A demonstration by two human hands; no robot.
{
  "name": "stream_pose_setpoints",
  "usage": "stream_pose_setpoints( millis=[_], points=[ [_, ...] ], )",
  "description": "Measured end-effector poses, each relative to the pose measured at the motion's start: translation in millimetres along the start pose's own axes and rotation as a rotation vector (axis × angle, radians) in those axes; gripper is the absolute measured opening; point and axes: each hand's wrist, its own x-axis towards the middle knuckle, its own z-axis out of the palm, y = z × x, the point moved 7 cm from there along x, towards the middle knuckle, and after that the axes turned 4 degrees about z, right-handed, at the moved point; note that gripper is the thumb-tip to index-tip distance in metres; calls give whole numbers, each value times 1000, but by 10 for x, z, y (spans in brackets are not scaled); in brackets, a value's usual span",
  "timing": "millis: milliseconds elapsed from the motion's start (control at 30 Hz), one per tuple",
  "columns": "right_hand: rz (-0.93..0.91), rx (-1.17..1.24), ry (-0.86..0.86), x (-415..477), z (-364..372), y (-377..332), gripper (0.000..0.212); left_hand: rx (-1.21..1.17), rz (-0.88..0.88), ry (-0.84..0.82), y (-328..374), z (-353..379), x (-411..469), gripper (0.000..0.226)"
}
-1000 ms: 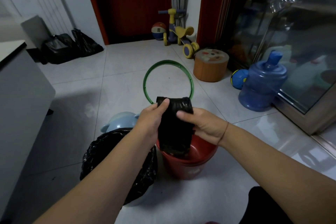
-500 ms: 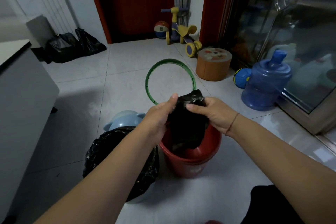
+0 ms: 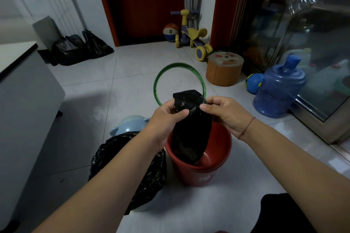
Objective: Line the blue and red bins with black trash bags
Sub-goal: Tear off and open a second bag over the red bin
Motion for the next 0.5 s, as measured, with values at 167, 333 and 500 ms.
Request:
stream_pose_setpoints(
  millis=[167, 333, 500],
  points=[
    [-91, -207, 46, -39, 27, -94, 34, 186, 88, -116, 46, 96, -34, 42],
    [-268, -694, 229, -55, 4, -187, 21, 324, 190, -155, 89, 148, -54, 48],
    [-196, -449, 212, -18, -123, -171, 17, 299, 172, -117, 52, 74, -8, 44]
  ],
)
